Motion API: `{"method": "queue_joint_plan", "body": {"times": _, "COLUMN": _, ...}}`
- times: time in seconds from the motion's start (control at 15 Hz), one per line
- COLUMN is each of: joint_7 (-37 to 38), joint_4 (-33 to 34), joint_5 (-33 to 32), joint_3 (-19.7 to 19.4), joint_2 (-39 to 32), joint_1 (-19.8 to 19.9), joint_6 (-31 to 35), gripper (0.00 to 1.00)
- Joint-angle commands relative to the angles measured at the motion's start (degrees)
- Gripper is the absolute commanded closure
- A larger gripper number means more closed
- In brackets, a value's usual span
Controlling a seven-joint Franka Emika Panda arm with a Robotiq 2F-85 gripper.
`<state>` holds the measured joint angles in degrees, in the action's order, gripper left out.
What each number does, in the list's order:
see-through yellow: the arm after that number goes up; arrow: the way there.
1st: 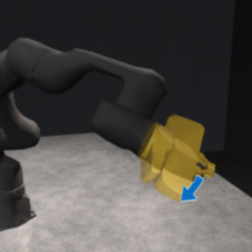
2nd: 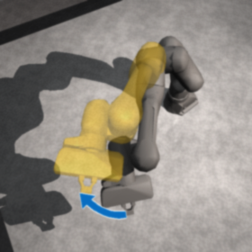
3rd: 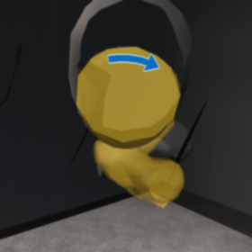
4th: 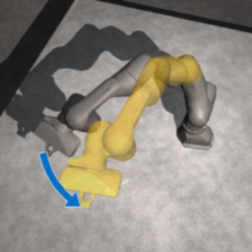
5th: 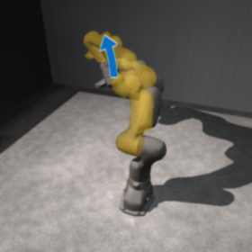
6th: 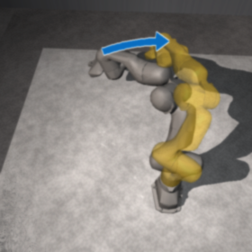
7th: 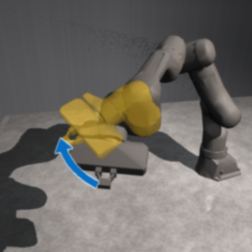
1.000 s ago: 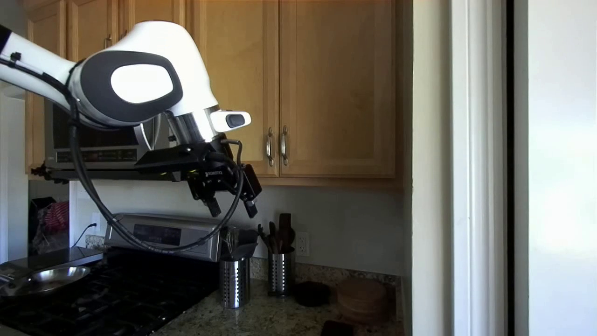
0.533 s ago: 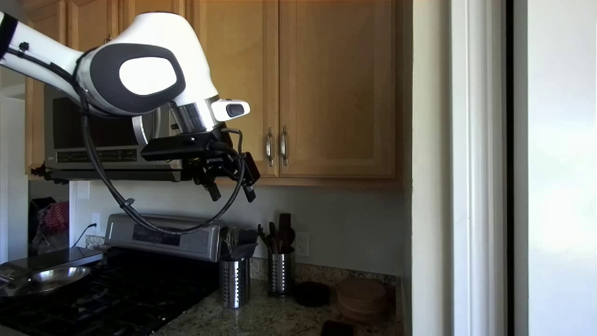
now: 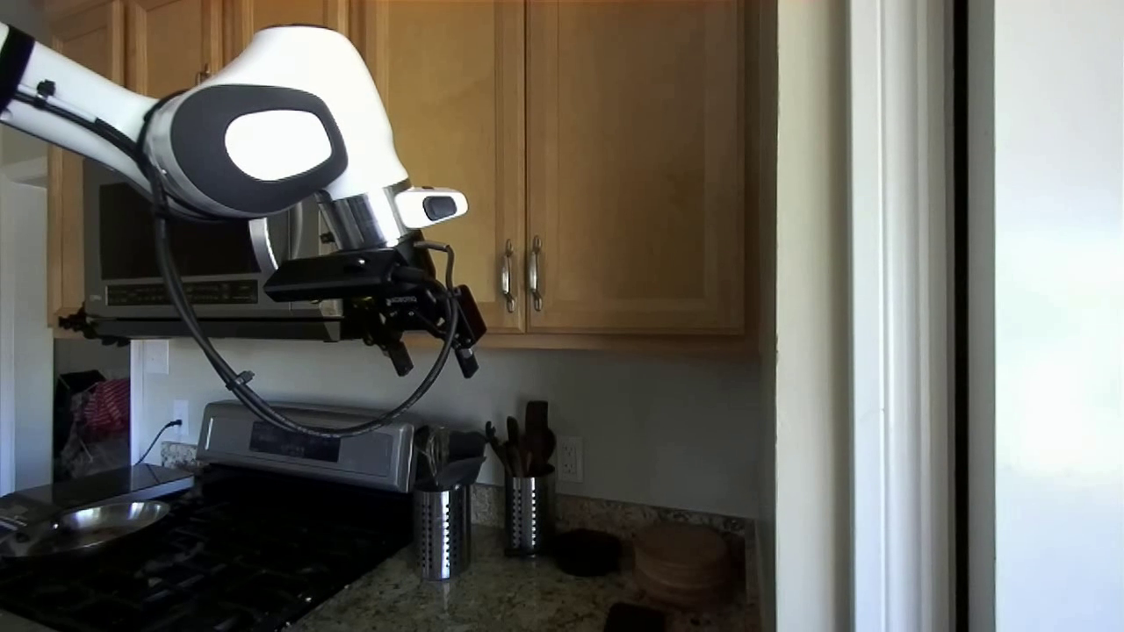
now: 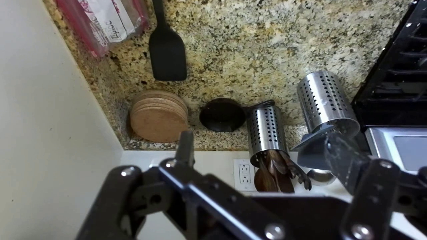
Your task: Open the right door of the cabinet.
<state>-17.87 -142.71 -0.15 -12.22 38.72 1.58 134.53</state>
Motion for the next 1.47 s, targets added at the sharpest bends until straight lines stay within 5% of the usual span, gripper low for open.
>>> {"method": "queue_joint_plan", "body": {"times": 0.0, "joint_7": 0.0, "joint_4": 2.7, "joint_5": 2.1, "joint_3": 0.1, "joint_2": -2.8, "joint_1": -1.9, "joint_6": 3.9, "gripper": 0.00}}
{"method": "queue_joint_plan", "body": {"times": 0.67, "joint_7": -2.0, "joint_4": 16.4, "joint_5": 5.6, "joint_3": -0.4, "joint_2": -16.9, "joint_1": -6.8, "joint_6": 15.9, "gripper": 0.00}}
{"method": "queue_joint_plan", "body": {"times": 1.27, "joint_7": -1.4, "joint_4": 28.5, "joint_5": 9.0, "joint_3": 0.6, "joint_2": -29.0, "joint_1": -5.3, "joint_6": 22.7, "gripper": 0.00}}
{"method": "queue_joint_plan", "body": {"times": 1.4, "joint_7": -1.0, "joint_4": 30.1, "joint_5": 9.4, "joint_3": -0.5, "joint_2": -30.5, "joint_1": -6.5, "joint_6": 23.8, "gripper": 0.11}}
